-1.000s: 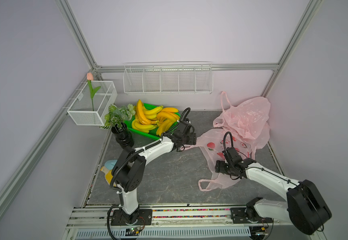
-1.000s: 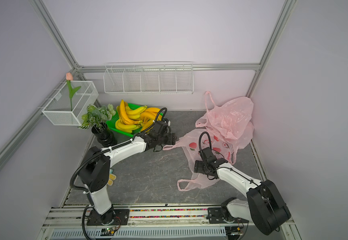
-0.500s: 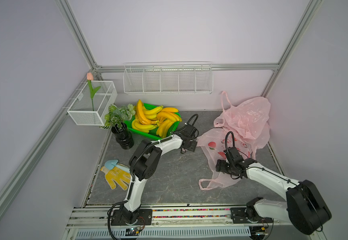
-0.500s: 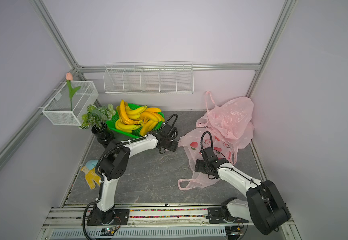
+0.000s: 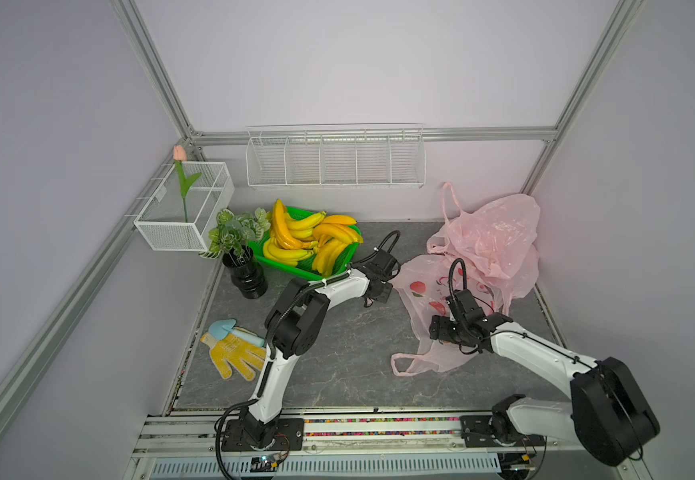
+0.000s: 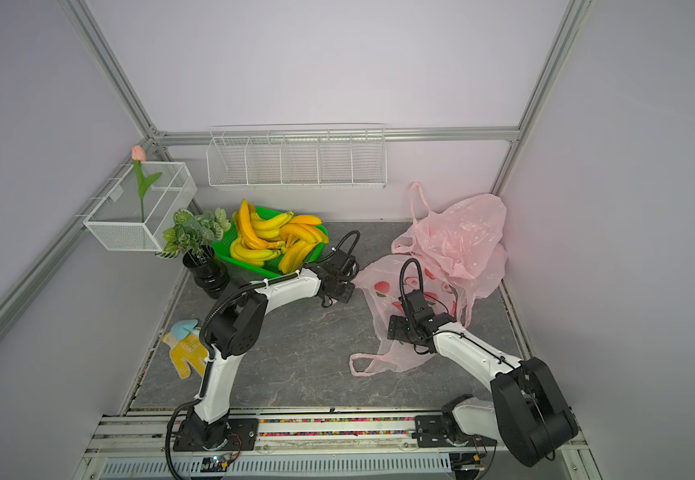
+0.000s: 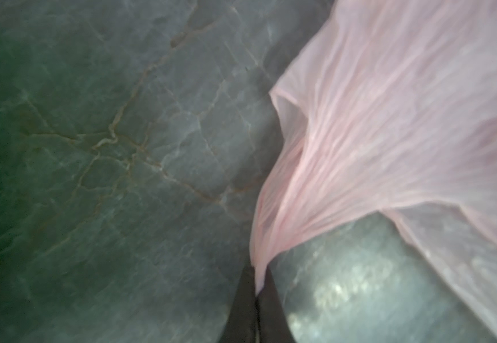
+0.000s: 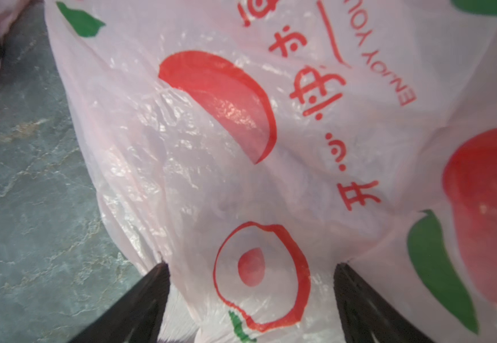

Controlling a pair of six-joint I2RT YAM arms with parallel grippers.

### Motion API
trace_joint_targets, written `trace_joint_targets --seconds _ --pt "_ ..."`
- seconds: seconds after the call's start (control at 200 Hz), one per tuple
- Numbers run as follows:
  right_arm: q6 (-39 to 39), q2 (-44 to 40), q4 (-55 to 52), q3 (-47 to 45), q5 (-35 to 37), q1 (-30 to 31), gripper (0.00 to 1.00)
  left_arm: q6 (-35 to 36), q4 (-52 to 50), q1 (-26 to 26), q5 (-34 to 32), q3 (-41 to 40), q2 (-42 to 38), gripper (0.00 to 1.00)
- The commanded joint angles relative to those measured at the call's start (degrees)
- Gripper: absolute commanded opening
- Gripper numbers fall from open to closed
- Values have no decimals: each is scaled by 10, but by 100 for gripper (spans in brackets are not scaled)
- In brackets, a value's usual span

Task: Place the banana into a plastic bag & tie a knot
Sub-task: Move the plastic bag to the center of the board, then open the plastic bag at the center of the board.

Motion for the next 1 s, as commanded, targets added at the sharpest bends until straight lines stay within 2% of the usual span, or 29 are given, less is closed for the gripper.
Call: trace_joint_targets --seconds 0.0,0.16,0.395,0.64,0.995 --pt "-30 -32 -21 19 23 6 89 -6 38 -2 -10 -47 -76 0" --pt "-85 -65 3 32 10 27 91 -9 72 -2 40 -95 -166 0" --pt "-135 -87 62 28 0 56 90 -27 63 -2 86 -115 -202 0" --pt "-143 -40 81 37 55 80 91 -43 72 -8 96 -144 -232 0" --pt "-146 23 76 53 170 103 99 -46 72 -10 98 -164 -266 0"
